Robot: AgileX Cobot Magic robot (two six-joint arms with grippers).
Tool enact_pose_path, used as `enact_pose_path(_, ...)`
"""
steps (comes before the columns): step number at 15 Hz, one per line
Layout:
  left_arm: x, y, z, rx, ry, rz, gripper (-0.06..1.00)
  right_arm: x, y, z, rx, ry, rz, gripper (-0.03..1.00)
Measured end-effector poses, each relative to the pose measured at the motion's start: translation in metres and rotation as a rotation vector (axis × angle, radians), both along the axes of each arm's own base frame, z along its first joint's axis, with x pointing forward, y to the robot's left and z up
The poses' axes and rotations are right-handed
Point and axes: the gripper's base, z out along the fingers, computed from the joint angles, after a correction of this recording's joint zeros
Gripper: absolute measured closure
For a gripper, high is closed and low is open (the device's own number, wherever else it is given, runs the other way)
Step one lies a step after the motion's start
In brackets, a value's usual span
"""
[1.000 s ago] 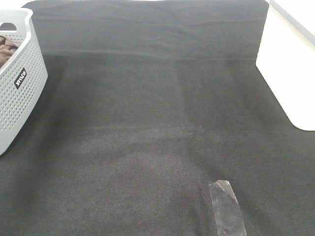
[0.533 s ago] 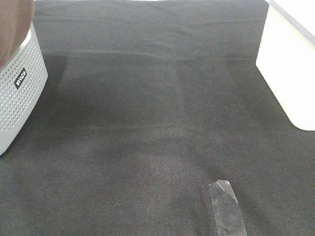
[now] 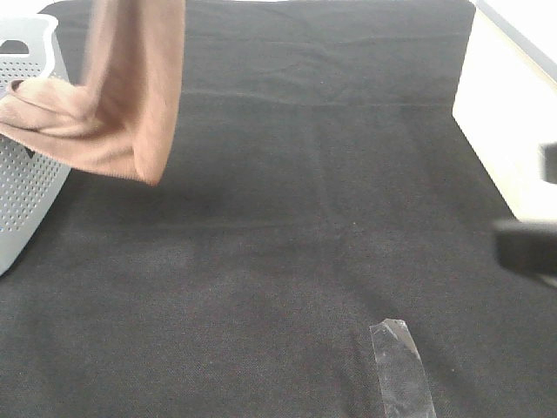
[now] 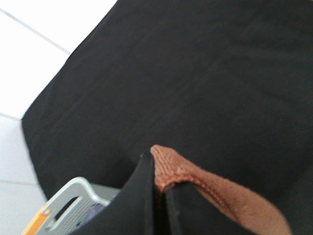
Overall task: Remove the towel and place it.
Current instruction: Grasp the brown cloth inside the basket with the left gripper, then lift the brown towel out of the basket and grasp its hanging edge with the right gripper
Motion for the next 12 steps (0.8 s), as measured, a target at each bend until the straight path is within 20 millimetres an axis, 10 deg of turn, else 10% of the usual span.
enact_pose_path(7,0.004,-0.025,-0.019,0.029,0.011,0.02,0.94,0.052,0.004,-0.024,0.013,0.156,-0.042,0.19)
enact_pose_path(12,-0.012,0.004,0.022,-0.019,-0.22,0.217,0.94,0.055,0.007,-0.02,0.055,0.112,-0.025,0.19)
